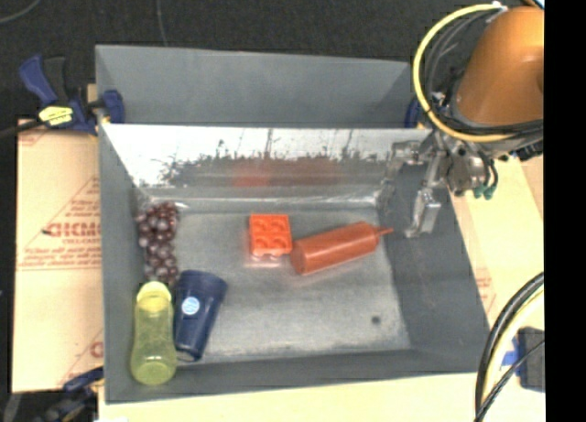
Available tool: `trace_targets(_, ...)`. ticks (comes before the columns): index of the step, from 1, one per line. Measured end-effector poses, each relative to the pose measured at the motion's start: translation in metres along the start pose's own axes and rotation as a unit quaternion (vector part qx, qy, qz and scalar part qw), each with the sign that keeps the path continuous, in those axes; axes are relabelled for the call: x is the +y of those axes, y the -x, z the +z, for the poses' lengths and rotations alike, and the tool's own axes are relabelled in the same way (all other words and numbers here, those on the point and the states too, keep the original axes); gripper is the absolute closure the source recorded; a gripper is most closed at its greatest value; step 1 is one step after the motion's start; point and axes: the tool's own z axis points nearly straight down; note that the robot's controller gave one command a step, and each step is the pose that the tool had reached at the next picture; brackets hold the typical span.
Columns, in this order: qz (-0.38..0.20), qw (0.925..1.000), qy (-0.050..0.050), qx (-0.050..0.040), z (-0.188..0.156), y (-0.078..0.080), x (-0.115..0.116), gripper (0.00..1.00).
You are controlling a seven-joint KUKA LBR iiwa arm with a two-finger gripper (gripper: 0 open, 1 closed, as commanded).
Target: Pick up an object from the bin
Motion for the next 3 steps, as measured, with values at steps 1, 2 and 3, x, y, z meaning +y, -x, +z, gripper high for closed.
trace_targets(1,0.000,1.0000,0.000,0.0000,0.000,0.000,0.000,0.00)
trace_targets(2,-0.002,1.0000,0.001,0.0002,0.054,0.025,0.051,0.00)
trace_targets(3,0.008,1.0000,-0.002,-0.0035,0.065,-0.044,0.032,0.00)
